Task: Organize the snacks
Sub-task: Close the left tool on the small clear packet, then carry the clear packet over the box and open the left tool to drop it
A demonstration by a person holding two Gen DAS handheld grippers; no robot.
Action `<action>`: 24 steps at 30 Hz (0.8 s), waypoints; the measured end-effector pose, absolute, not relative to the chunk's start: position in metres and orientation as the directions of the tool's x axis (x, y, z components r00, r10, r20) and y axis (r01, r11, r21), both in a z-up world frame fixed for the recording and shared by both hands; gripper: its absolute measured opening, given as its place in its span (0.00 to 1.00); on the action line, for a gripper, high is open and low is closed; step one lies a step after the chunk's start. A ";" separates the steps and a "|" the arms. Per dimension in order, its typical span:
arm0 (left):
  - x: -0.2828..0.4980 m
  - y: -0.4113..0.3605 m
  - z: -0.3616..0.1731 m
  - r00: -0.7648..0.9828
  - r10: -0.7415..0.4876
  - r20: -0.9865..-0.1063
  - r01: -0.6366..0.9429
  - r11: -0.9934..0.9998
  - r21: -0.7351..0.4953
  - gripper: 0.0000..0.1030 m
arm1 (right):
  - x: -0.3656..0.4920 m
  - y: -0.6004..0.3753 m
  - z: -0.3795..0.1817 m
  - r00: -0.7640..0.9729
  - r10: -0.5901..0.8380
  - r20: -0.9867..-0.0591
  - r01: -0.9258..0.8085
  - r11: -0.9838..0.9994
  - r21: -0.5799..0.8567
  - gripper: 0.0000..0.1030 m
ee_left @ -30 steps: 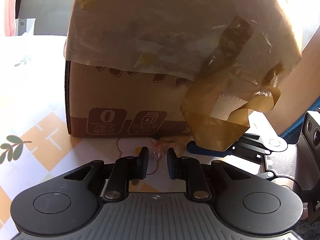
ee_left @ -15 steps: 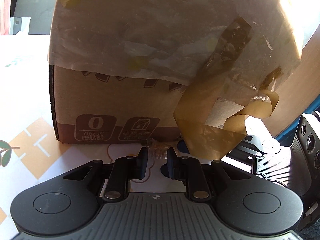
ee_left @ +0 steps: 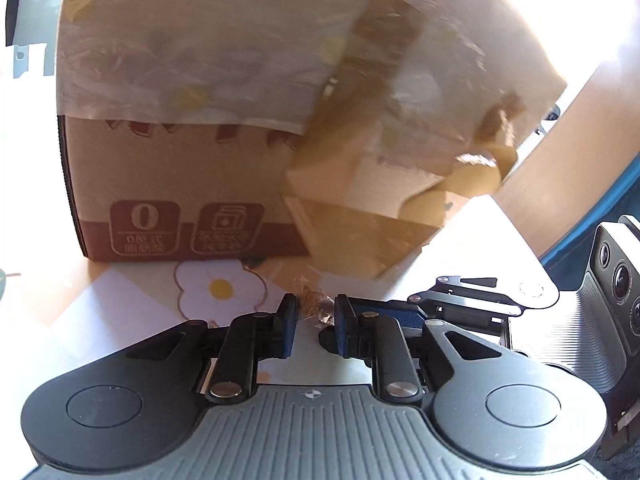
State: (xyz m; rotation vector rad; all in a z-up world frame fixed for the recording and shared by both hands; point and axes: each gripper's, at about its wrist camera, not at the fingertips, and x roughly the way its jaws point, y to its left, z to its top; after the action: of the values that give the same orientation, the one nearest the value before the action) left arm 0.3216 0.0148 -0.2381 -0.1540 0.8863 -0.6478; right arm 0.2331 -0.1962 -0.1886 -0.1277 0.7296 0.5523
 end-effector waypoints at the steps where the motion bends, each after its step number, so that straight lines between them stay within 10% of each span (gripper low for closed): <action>1: 0.318 0.013 -0.238 0.455 -0.587 -0.670 0.464 0.798 -0.384 0.21 | 0.230 -0.197 -0.188 0.611 0.433 -0.662 -0.520 0.851 0.076 0.20; 24: 0.260 -0.010 -0.123 0.583 -0.668 -0.462 0.587 0.740 -0.330 0.20 | 0.171 -0.219 -0.090 0.782 0.457 -0.423 -0.515 0.857 -0.025 0.20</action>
State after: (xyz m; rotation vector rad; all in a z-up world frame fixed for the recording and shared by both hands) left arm 0.2601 -0.0100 -0.1225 -0.1468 0.6007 -0.7355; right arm 0.1710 -0.2190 -0.0904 -0.1425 0.4191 0.5266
